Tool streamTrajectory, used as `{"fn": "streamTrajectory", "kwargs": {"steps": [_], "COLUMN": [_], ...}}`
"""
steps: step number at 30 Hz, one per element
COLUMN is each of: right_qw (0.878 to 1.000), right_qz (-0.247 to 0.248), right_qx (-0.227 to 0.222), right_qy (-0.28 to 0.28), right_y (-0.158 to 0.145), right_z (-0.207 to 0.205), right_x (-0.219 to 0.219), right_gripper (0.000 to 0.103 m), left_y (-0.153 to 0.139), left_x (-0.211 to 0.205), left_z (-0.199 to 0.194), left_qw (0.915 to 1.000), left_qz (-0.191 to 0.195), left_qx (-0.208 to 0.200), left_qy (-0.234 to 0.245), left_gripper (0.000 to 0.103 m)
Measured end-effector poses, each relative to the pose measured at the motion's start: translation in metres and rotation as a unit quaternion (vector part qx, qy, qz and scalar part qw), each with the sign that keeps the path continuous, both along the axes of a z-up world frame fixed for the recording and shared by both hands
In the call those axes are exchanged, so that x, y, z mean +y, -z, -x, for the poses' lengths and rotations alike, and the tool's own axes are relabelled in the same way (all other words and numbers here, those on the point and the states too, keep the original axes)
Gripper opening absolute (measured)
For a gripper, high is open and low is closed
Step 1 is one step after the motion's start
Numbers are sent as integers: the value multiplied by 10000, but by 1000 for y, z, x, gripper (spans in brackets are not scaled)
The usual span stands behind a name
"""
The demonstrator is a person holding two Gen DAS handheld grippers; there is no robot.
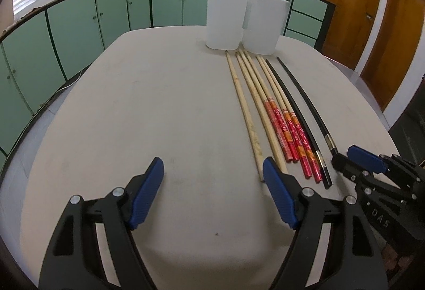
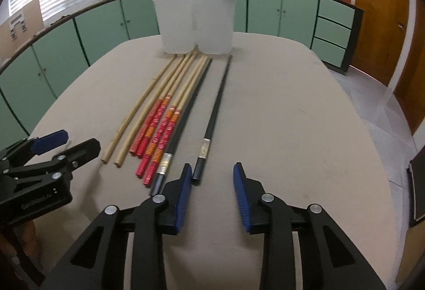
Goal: Organize utensils
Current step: 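Grasp a wooden chopstick with the left tool while the right tool grasps a black chopstick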
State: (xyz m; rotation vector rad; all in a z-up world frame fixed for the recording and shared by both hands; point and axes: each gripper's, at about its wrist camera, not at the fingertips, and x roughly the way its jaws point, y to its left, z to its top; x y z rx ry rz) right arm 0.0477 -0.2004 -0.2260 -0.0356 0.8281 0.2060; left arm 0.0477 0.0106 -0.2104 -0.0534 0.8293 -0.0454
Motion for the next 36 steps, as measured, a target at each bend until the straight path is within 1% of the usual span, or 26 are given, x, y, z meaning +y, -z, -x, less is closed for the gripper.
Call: {"fn": "streamTrajectory", "kwargs": {"steps": [4, 8, 14, 17, 19, 23, 25, 28, 30, 36], "right_qw": [10000, 9999, 9996, 9995, 9994, 9993, 9993, 9995, 9996, 9991], "right_qz": [-54, -119, -280, -323, -354, -368, -359, -272, -247, -403], "right_qx": [19, 7, -6, -25, -41, -72, -85, -105, -113, -123], "right_qy": [44, 31, 7, -1, -11, -67, -115, -144, -127, -70], "right_y": [-1, 0, 0, 1, 2, 2, 2, 3, 3, 0], "right_z": [0, 1, 1, 1, 1, 0, 0, -1, -1, -2], "right_x": [-5, -8, -13, -14, -14, -12, -9, -4, -3, -8], "right_gripper": [31, 31, 31, 30, 27, 20, 15, 10, 8, 7], "left_y": [3, 4, 5, 5, 5, 4, 3, 3, 3, -1], "left_x": [-5, -11, -15, -17, -17, -18, -19, -20, -22, -21], "left_z": [1, 1, 1, 1, 0, -1, -1, -2, -2, 0], "left_qw": [10000, 9999, 9999, 9998, 9999, 9999, 9999, 9999, 9999, 9999], "left_qz": [8, -80, -137, -158, -122, -148, -126, -76, -82, -47], "left_qx": [55, 51, 43, 39, 34, 18, 10, 24, 20, -55], "left_qy": [57, 103, 83, 85, 70, 63, 69, 109, 143, 150], "left_gripper": [73, 71, 67, 59, 49, 37, 23, 11, 6, 6]}}
